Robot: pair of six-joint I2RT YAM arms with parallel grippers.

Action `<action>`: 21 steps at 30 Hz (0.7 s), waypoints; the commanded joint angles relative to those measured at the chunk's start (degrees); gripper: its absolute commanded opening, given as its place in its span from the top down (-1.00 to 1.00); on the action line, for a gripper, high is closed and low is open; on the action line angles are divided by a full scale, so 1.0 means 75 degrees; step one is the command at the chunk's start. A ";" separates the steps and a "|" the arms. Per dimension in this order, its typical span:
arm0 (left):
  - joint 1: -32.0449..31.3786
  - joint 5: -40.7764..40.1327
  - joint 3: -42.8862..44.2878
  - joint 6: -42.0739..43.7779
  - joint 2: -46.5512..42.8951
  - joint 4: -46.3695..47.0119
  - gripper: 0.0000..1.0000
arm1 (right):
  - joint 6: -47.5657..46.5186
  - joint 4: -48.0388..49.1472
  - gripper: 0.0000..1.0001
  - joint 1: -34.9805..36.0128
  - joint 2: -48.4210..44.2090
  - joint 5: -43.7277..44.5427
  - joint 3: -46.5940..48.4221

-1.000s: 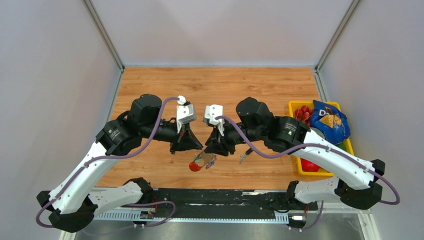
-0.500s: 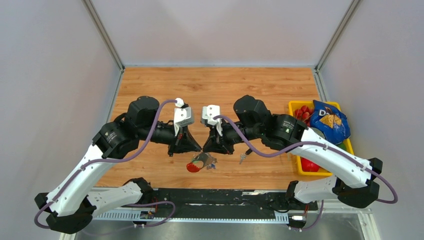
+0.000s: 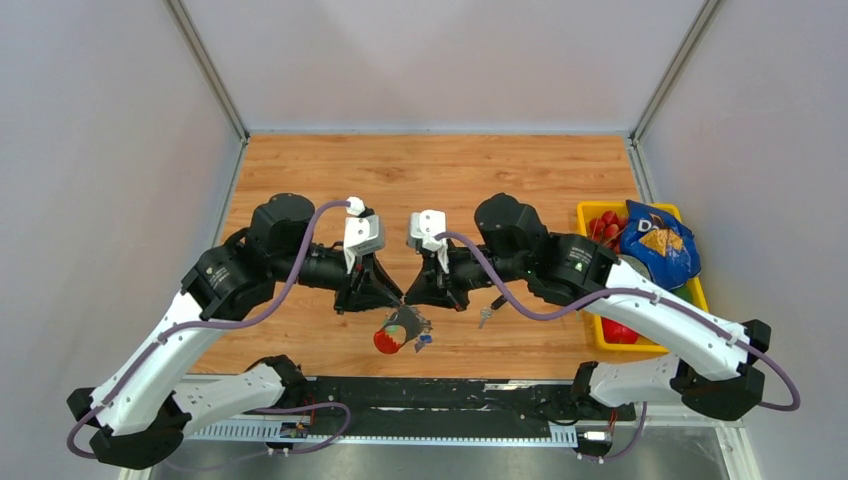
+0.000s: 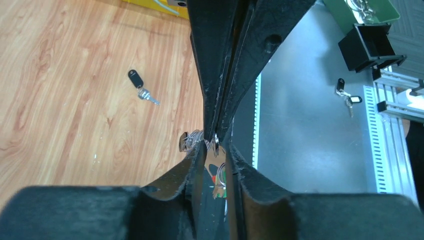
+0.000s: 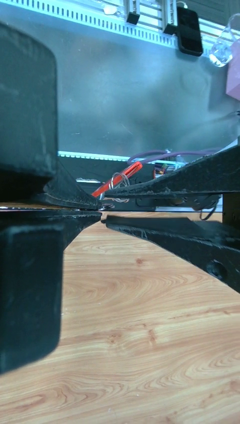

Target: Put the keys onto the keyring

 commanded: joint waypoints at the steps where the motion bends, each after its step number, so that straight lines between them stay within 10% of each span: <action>1: -0.0033 0.0078 -0.0070 0.0006 -0.0327 0.0993 0.19 | 0.0752 0.1793 1.00 0.0027 -0.0872 0.0146 -0.0562; 7: -0.0035 0.0016 -0.0550 -0.0366 -0.0923 0.2219 -0.32 | 0.2004 0.3601 1.00 0.0039 -0.1746 0.0594 -0.1494; 21: -0.0031 0.0008 -0.0733 -0.1299 -0.0846 0.3719 -0.33 | 0.2849 0.5752 1.00 0.0161 -0.2599 0.1893 -0.2590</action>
